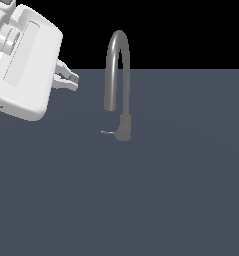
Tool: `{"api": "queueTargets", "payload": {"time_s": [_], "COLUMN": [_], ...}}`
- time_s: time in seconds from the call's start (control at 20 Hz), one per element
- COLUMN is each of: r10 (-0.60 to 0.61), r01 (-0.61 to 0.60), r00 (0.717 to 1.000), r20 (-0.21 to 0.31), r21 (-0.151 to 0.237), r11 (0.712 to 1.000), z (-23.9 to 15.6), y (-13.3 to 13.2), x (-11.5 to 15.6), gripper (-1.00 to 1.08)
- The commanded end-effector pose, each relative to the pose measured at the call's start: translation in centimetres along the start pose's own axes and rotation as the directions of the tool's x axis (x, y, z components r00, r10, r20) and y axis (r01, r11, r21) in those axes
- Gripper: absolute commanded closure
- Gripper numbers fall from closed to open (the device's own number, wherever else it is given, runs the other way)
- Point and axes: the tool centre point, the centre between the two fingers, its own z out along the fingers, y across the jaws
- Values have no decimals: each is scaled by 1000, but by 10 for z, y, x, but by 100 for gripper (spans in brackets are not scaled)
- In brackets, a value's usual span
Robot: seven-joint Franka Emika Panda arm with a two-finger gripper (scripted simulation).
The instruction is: Turn on the faucet by rotating a designated handle.
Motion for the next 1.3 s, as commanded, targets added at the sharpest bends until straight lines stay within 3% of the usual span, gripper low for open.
{"api": "queueTargets", "payload": {"time_s": [0.0,0.6,0.9,1.25], "r10": [-40,-216,-297,-384], "r01": [40,221,307,404], "r00": [999,975,951,914], "r20": [4,48,82,133], "r21": [-42,-225,-309,-400], "r11": [998,949,900,823], "z": [5,30,45,63], "y": [-4,-21,-30,-40], "x": [7,38,51,66], "gripper": [108,108,108,108]}}
